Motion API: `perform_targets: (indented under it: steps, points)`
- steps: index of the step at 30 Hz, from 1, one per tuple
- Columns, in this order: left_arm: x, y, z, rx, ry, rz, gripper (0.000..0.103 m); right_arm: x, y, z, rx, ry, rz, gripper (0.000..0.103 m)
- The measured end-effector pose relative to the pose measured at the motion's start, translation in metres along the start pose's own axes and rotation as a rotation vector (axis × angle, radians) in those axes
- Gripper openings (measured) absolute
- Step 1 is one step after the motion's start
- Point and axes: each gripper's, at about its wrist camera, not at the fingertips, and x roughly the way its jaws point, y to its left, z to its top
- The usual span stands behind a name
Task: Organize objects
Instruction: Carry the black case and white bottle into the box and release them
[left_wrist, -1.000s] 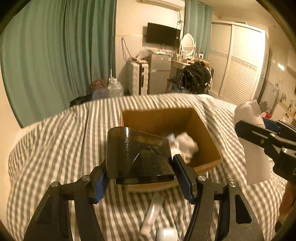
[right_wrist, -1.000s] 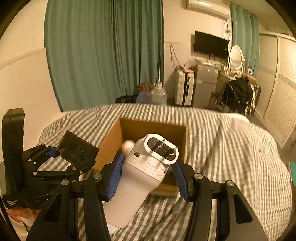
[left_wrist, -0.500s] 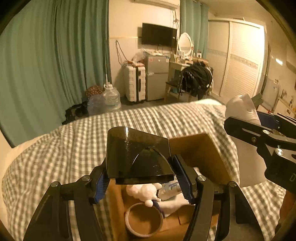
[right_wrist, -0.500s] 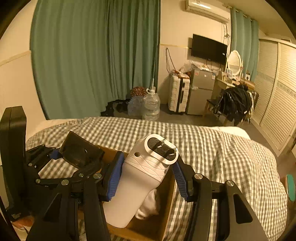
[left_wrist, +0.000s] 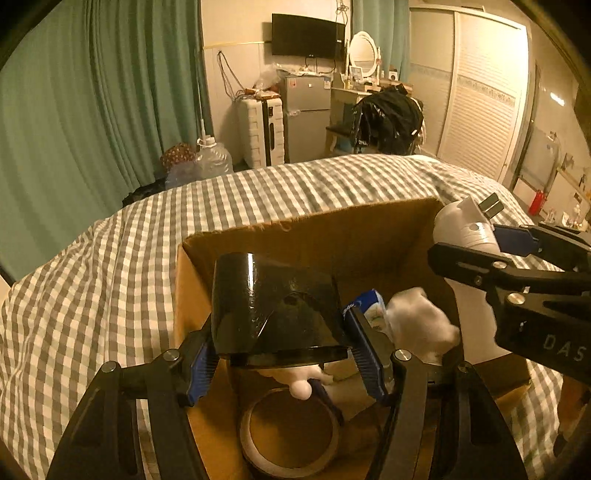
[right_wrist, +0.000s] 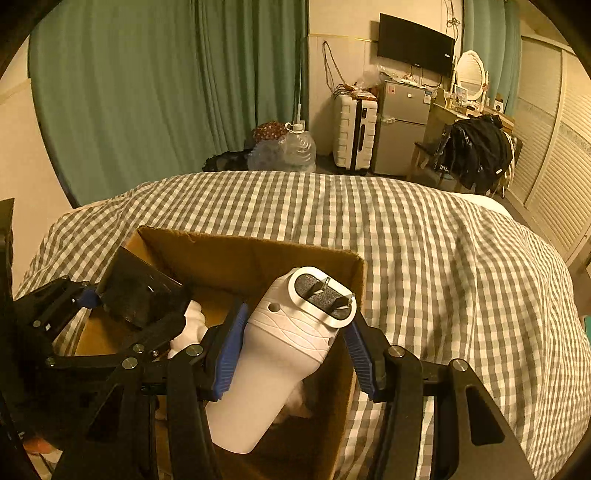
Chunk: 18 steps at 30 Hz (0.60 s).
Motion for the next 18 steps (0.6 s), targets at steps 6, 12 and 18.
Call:
perform_targets:
  steps: [6,12,18]
  points:
    - [-0.001,-0.001,-0.001,0.000,-0.002,-0.005,0.073,-0.003,0.006,-0.006,0.001,-0.003,0.004,0.053]
    - [-0.014,-0.003,-0.002,0.012,-0.042,0.001,0.091,-0.024,0.004,-0.004,0.030,-0.068,0.007,0.065]
    - [-0.041,0.001,-0.007,-0.013,-0.077,0.010,0.100,-0.063,-0.003,-0.005,0.076,-0.150,0.006,0.072]
